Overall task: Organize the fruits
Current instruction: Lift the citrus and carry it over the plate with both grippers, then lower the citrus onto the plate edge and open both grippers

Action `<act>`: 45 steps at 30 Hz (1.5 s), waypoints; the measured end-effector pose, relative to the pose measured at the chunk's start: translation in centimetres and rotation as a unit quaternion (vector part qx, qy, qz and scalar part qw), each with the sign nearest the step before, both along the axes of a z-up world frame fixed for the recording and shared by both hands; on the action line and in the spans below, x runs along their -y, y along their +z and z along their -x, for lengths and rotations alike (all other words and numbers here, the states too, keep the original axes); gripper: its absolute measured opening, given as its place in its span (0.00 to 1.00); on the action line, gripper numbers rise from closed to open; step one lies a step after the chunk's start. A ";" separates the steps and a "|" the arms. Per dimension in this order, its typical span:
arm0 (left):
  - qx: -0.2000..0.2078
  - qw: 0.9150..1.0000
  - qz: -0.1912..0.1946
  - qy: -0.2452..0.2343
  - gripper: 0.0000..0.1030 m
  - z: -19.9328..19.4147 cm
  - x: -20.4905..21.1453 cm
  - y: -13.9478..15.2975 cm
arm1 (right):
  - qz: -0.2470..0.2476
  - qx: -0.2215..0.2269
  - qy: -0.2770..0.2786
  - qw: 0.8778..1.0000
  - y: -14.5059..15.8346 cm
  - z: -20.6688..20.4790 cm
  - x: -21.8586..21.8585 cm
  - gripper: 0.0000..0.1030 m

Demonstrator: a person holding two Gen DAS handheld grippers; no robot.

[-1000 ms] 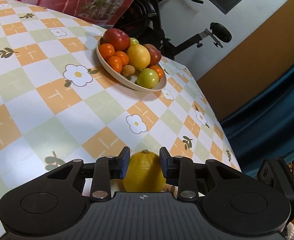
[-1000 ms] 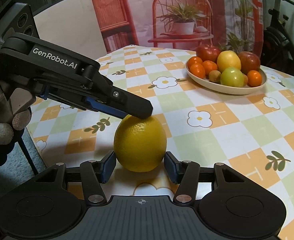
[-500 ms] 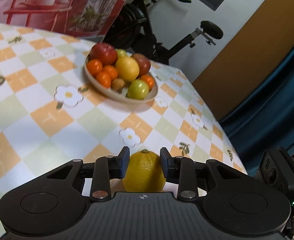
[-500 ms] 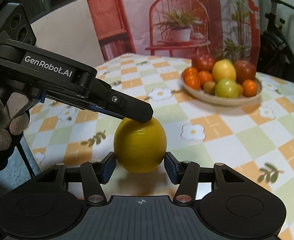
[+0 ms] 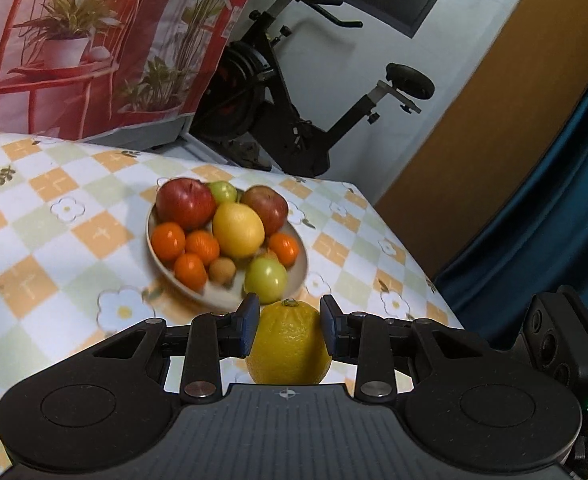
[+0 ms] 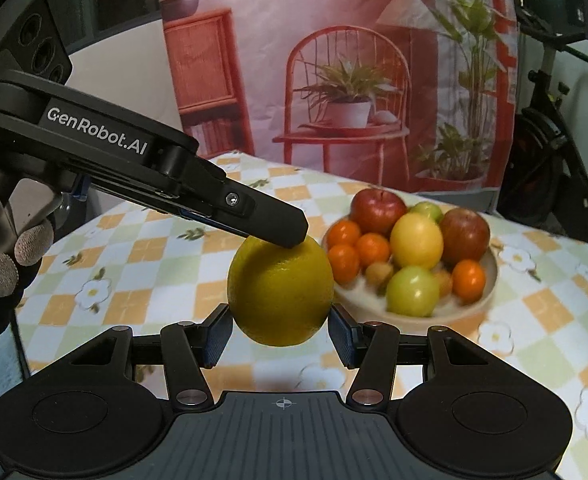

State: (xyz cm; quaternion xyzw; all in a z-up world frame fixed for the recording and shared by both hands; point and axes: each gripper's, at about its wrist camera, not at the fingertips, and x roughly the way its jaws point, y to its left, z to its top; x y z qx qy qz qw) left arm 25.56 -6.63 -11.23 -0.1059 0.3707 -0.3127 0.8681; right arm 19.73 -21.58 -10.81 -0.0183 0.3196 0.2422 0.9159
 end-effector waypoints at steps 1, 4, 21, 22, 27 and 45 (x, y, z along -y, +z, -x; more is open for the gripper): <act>-0.004 1.000 0.000 0.001 0.34 -0.7 0.1 0.0 | 0.002 -0.001 0.000 1.000 -0.1 -0.7 0.1 0.47; -0.014 1.000 0.002 0.003 0.34 -2.4 0.4 -0.4 | 0.006 -0.005 -0.001 1.000 -0.4 -2.2 0.4 0.47; -0.050 0.998 0.027 0.033 0.34 -9.4 0.9 -2.5 | 0.012 -0.026 -0.014 0.999 -2.5 -9.3 1.8 0.47; -0.049 0.998 0.028 0.035 0.34 -9.8 1.1 -2.5 | 0.013 -0.026 -0.015 0.999 -2.4 -9.6 1.8 0.47; -0.049 0.998 0.010 0.042 0.34 -11.2 1.6 -2.7 | 0.023 -0.029 -0.005 0.999 -2.3 -10.6 1.5 0.48; -0.052 0.997 -0.004 0.056 0.29 -11.1 0.7 -3.3 | 0.057 -0.017 -0.040 0.997 -2.0 -9.8 1.2 0.48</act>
